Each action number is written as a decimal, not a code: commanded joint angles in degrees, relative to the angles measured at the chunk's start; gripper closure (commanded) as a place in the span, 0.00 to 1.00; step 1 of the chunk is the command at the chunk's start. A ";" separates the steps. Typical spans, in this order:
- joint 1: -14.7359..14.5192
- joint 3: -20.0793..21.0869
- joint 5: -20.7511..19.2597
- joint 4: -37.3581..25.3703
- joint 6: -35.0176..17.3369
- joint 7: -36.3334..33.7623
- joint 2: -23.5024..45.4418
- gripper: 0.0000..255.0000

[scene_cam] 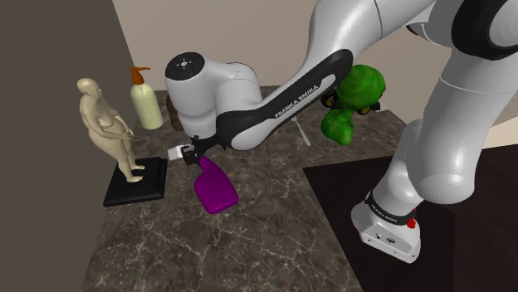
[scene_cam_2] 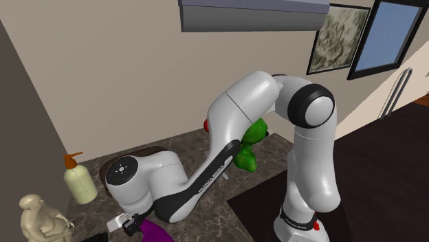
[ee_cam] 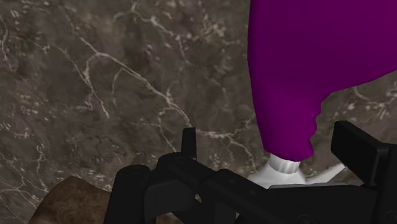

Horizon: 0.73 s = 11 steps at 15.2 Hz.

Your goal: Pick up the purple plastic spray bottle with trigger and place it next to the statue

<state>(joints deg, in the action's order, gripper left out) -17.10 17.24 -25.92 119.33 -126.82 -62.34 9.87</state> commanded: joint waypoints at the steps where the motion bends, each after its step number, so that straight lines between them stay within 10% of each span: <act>1: -0.28 0.54 1.27 -1.12 2.45 0.77 -1.45 0.00; 11: -0.62 1.09 2.62 -2.48 5.33 1.60 -3.09 0.00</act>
